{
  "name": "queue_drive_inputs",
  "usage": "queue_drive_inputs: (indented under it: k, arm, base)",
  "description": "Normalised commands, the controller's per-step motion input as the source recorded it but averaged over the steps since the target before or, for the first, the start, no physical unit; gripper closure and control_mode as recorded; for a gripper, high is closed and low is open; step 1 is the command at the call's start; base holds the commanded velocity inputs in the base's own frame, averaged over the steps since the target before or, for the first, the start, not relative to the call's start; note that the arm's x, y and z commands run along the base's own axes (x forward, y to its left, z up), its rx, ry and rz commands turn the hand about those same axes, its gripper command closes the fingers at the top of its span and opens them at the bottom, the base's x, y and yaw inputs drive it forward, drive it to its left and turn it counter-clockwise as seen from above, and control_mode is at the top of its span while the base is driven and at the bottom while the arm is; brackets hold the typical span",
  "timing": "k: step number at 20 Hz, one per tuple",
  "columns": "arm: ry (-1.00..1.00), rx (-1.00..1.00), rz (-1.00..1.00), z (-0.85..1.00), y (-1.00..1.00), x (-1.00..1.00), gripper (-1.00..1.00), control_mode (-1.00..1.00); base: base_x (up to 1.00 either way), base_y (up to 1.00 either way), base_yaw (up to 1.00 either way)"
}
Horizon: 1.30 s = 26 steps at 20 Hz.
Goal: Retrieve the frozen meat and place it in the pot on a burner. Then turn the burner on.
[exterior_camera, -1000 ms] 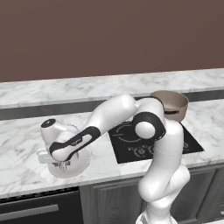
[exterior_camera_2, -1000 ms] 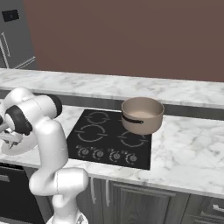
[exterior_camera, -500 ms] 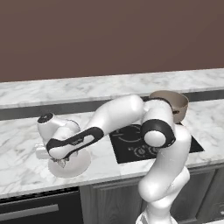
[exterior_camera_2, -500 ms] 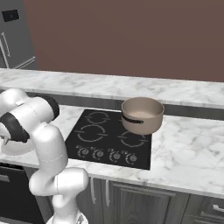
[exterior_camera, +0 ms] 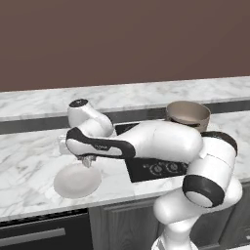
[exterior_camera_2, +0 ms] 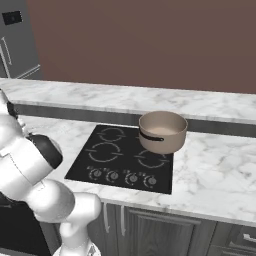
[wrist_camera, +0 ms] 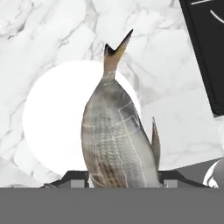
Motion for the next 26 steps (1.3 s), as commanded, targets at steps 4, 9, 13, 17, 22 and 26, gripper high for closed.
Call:
queue_drive_inputs:
  k: [4,9,13,17,22,26]
  arm:
    - [0.00,0.07,-0.07,0.63,-1.00,0.17,1.00,-1.00]
    - [0.00,0.02,-0.03,0.61,-1.00,0.27,1.00,-1.00]
    - [0.03,0.00,-0.01,0.64,-1.00,0.38,1.00,-1.00]
    - [0.08,0.00,0.00,0.57,-1.00,0.71,1.00,-1.00]
    - [0.14,-0.05,0.00,0.46,-1.00,0.87,1.00,-1.00]
    - [0.17,-0.11,-0.02,0.34,-1.00,0.71,1.00,-1.00]
  base:
    - [0.00,0.00,0.00]
    - [0.00,0.00,0.00]
    - [0.00,0.00,0.00]
    - [0.00,0.00,0.00]
    - [0.00,0.00,0.00]
    - [0.00,0.00,0.00]
